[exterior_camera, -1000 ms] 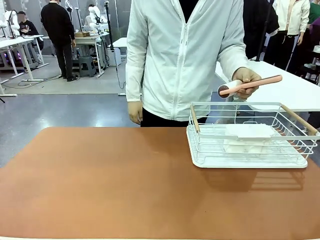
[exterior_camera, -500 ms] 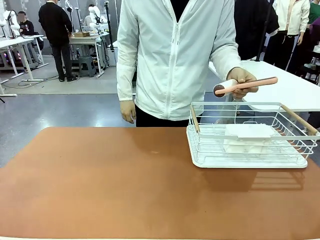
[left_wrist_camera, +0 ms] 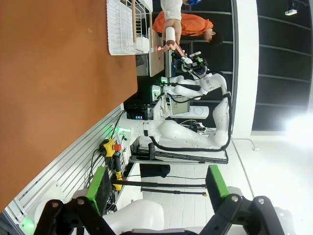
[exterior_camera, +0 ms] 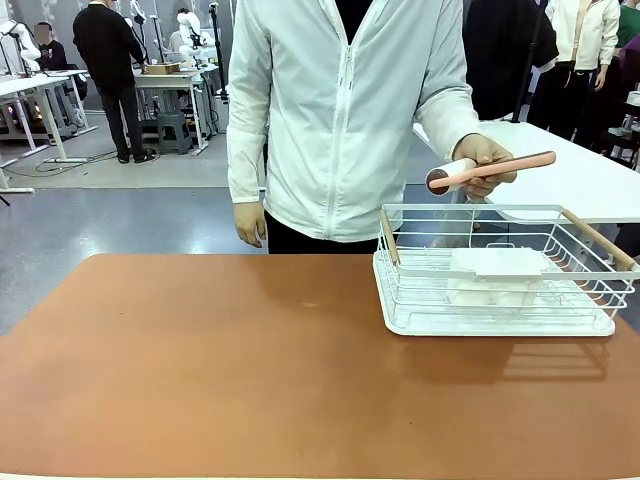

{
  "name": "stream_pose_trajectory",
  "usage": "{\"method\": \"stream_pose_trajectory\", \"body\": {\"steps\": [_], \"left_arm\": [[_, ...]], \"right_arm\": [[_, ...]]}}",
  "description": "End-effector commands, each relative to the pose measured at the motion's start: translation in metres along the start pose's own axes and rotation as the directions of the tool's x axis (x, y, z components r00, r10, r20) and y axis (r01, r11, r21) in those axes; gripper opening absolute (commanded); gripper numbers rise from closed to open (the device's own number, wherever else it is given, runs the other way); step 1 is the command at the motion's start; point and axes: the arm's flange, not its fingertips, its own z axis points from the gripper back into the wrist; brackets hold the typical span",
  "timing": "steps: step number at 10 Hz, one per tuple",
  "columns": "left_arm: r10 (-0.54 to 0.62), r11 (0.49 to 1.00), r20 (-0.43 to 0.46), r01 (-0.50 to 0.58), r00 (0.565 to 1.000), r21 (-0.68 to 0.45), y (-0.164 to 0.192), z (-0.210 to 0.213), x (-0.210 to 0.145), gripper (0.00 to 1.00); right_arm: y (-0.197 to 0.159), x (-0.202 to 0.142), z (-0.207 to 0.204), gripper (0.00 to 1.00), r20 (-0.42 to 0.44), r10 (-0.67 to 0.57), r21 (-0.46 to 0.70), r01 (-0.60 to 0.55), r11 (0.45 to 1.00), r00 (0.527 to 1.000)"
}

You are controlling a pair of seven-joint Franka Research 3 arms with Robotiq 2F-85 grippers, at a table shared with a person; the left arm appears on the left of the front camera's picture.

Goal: Clean the table.
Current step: Pick up the Lint Roller when the human hands it over.

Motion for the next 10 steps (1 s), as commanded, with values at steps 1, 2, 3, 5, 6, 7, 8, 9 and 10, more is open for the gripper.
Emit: {"method": "stream_pose_trajectory", "body": {"steps": [1,2,3,5,6,7,8,9,10], "left_arm": [[0.007,1.0,-0.003,-0.007,1.0,0.005,-0.004,0.002,-0.006,1.0],[0.007,1.0,-0.003,-0.007,1.0,0.005,-0.004,0.002,-0.006,1.0],[0.007,1.0,-0.003,-0.007,1.0,0.005,-0.004,0.002,-0.006,1.0],[0.007,1.0,-0.003,-0.007,1.0,0.005,-0.004,0.002,-0.006,1.0],[0.007,1.0,-0.003,-0.007,1.0,0.005,-0.004,0.002,-0.006,1.0],[0.007,1.0,-0.003,-0.007,1.0,0.005,-0.004,0.002,-0.006,1.0],[0.007,1.0,-0.003,-0.007,1.0,0.005,-0.004,0.002,-0.006,1.0],[0.007,1.0,-0.003,-0.007,1.0,0.005,-0.004,0.002,-0.006,1.0],[0.007,1.0,-0.003,-0.007,1.0,0.005,-0.004,0.002,-0.006,1.0]], "right_arm": [[0.015,-0.032,-0.03,1.0,0.031,0.017,-0.027,-0.016,1.0,0.999],[0.019,-0.039,-0.04,1.0,0.048,0.013,-0.028,-0.012,1.0,0.999],[0.022,-0.046,-0.054,1.0,0.067,0.014,-0.02,-0.013,1.0,0.998],[0.026,-0.059,-0.081,1.0,0.091,0.037,-0.021,-0.035,0.999,0.995],[0.027,-0.062,-0.093,1.0,0.107,0.039,-0.009,-0.039,0.999,0.993],[0.026,-0.065,-0.104,1.0,0.102,0.048,-0.022,-0.045,0.999,0.994],[0.024,-0.064,-0.116,1.0,0.11,0.042,-0.019,-0.04,0.999,0.993],[0.021,-0.065,-0.131,1.0,0.144,0.057,-0.036,-0.052,0.998,0.988],[0.018,-0.066,-0.143,1.0,0.166,0.072,-0.052,-0.065,0.997,0.983]]}}
